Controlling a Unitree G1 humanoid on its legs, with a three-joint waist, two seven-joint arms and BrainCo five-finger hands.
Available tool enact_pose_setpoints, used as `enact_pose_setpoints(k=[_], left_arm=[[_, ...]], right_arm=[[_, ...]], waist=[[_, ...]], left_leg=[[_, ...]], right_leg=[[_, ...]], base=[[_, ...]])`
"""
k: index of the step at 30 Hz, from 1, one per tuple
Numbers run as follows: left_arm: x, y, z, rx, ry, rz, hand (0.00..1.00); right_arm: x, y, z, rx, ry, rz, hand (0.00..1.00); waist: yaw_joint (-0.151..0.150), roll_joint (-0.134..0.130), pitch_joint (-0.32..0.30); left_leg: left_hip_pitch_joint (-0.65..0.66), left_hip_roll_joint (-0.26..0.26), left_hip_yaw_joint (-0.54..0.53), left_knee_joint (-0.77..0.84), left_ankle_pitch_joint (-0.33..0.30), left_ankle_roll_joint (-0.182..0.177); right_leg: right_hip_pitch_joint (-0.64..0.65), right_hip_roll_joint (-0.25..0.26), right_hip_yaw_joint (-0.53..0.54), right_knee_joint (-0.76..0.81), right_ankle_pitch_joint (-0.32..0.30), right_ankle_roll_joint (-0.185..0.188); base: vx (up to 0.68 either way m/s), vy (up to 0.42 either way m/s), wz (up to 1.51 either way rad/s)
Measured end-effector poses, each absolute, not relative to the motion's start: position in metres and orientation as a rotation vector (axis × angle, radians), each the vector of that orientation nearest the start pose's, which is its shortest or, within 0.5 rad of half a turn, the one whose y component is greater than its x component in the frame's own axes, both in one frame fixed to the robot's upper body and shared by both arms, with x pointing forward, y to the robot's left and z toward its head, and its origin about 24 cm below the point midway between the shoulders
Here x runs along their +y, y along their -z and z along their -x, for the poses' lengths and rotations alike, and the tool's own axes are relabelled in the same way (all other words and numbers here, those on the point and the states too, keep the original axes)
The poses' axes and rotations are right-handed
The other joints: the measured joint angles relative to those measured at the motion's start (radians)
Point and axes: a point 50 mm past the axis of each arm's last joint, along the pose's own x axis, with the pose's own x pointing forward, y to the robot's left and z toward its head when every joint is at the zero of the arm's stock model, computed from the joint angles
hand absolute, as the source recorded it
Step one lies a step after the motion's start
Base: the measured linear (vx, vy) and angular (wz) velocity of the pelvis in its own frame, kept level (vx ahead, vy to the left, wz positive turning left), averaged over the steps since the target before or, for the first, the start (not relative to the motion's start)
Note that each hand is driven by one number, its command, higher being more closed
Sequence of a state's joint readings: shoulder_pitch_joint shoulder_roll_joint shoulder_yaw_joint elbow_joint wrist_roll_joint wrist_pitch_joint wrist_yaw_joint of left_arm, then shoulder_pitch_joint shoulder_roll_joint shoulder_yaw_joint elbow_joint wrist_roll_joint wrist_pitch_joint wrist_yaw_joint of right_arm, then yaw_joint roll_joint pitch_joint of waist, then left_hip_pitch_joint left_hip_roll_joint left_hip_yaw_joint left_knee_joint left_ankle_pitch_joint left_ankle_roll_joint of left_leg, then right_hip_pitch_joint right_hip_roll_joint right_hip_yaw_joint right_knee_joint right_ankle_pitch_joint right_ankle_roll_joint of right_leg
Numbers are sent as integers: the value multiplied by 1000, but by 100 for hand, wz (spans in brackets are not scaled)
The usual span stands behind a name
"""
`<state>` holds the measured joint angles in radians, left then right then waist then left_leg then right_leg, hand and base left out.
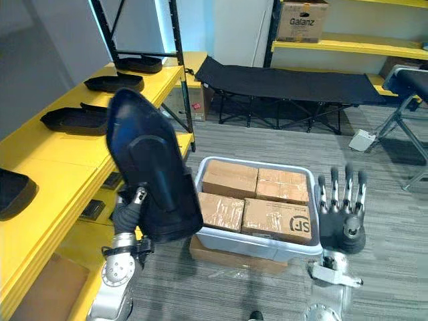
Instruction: Walk over and take plastic housings, then place them on the shelf
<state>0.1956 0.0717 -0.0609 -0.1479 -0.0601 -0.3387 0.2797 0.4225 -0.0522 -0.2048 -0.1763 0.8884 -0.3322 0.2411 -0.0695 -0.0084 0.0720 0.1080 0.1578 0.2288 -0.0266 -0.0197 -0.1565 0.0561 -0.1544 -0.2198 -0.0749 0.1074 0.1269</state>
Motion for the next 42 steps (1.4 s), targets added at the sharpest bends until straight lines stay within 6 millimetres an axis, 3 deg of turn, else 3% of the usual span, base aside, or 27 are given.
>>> enact_pose_setpoints(k=[2,4,11,17,22,27,29,31,33,34,35,38,40,42], left_arm=[[171,-73,-207,-352,-262,115,100],[171,-77,-207,-378,-264,156,100],[172,-81,-206,-400,-287,178,100],[188,-108,-196,-521,-419,174,100],[223,-107,-172,-510,-646,4,100],[252,-97,-145,-446,-819,-78,100],[258,-96,-139,-442,-858,-94,100],[259,-96,-136,-436,-860,-100,100],[256,-100,-137,-459,-836,-96,100],[254,-103,-139,-478,-807,-95,100],[251,-104,-141,-489,-767,-86,100],[248,-106,-142,-506,-722,-84,100],[246,-106,-145,-507,-703,-81,100],[238,-108,-155,-518,-627,-76,100]], right_arm=[[-249,-6,-138,-95,433,-508,0],[-249,2,-136,-32,478,-442,0],[-225,-1,-165,3,425,-396,0],[-193,-4,-189,28,271,-420,0],[-174,0,-205,63,160,-358,0],[-154,-24,-235,-24,29,-337,0],[-144,-29,-243,-34,-27,-306,0],[-139,-27,-243,-17,-64,-302,0],[-140,-23,-240,11,-64,-295,0],[-142,-20,-238,23,-51,-294,0],[-147,-16,-235,41,-33,-282,0],[-149,-15,-234,52,-31,-244,0],[-147,-15,-234,51,-31,-253,0],[-155,-14,-231,50,0,-251,0]], waist=[[-7,7,0],[-12,14,-3],[2,17,-3],[32,18,14],[87,4,23],[133,-12,36],[163,-14,49],[167,-16,59],[151,-29,64],[141,-31,69],[137,-28,71],[165,-34,75],[164,-36,78],[160,-38,83]], left_leg=[[-2,-2,1,-1,-1,0],[-2,-2,1,-1,-2,0],[-4,-3,-24,1,-2,0],[-26,-15,-112,3,5,5],[-50,-32,-193,5,12,9],[-58,-42,-224,30,-1,14],[-59,-39,-229,96,-45,17],[-84,-44,-250,154,-77,29],[-135,-45,-229,214,-96,59],[-161,-26,-165,239,-88,73],[-176,-18,-117,243,-57,44],[-178,-77,-146,192,-17,64],[-182,-91,-176,184,-9,70],[-187,-101,-227,157,21,72]], right_leg=[[-4,-1,2,0,0,0],[-3,-1,1,0,-1,1],[14,-3,-22,-2,-3,3],[52,-16,-109,-4,-18,10],[90,-27,-192,-4,-35,21],[110,-38,-222,14,-54,26],[129,-42,-225,49,-82,26],[160,-48,-259,59,-102,32],[188,-60,-338,67,-113,38],[202,-70,-386,73,-117,46],[208,-84,-425,92,-121,51],[201,-132,-440,122,-121,51],[200,-140,-420,154,-134,29],[180,-135,-298,212,-183,-43]], base=[[5,10,-6],[0,0,0],[-8,4,8],[-2,7,41],[44,12,50],[24,15,20],[5,30,4],[-22,26,48],[-12,33,100],[40,50,129],[72,109,120],[66,155,63],[19,120,53],[-30,53,69]])
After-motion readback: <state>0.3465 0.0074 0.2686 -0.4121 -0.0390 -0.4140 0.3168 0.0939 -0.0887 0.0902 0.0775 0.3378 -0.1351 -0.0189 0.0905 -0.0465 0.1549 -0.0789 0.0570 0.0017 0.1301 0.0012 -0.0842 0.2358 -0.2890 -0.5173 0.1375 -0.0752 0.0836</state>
